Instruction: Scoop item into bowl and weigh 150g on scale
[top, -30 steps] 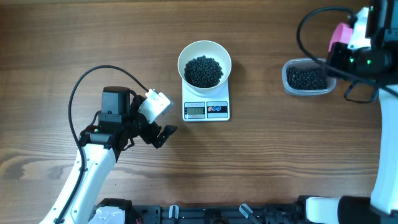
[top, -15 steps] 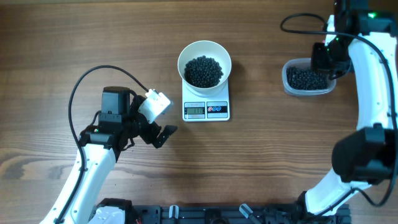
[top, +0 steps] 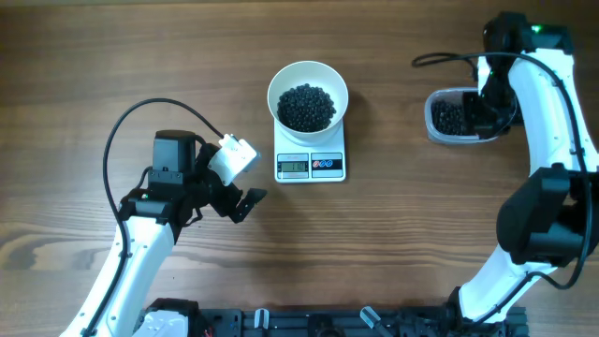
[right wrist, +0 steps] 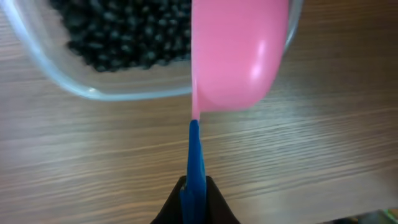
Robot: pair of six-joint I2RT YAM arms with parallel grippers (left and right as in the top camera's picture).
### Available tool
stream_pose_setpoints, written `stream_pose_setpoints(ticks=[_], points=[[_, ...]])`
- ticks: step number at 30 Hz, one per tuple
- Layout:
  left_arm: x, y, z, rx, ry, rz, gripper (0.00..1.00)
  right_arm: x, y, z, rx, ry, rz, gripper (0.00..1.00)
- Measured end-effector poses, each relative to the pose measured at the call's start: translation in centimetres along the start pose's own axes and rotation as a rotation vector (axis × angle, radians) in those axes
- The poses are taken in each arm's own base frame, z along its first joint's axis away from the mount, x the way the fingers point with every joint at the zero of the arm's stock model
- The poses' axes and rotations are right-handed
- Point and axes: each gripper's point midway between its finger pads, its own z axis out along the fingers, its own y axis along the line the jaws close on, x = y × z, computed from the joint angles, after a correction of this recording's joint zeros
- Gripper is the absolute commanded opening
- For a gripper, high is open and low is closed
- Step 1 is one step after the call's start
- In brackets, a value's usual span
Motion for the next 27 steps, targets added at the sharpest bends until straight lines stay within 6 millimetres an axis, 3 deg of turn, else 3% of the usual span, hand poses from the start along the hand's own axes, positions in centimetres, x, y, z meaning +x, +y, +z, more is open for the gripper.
stream_pose_setpoints(ticks=[5, 11, 20, 27], points=[[0.0, 0.0, 0.0, 0.000, 0.000, 0.000, 1.00, -0.5, -0.8, 1.1, 0.064, -0.013, -0.006, 0.04], [0.0, 0.0, 0.0, 0.001, 0.000, 0.000, 1.00, -3.5, -0.8, 1.2, 0.069, -0.136, -0.006, 0.04], [0.0, 0.0, 0.0, 0.000, 0.000, 0.000, 1.00, -2.8, 0.9, 4.4, 0.033, -0.108, -0.076, 0.04], [0.0, 0.0, 0.0, 0.000, 0.000, 0.000, 1.00, -3.3, 2.9, 4.7, -0.097, -0.134, -0.073, 0.04]])
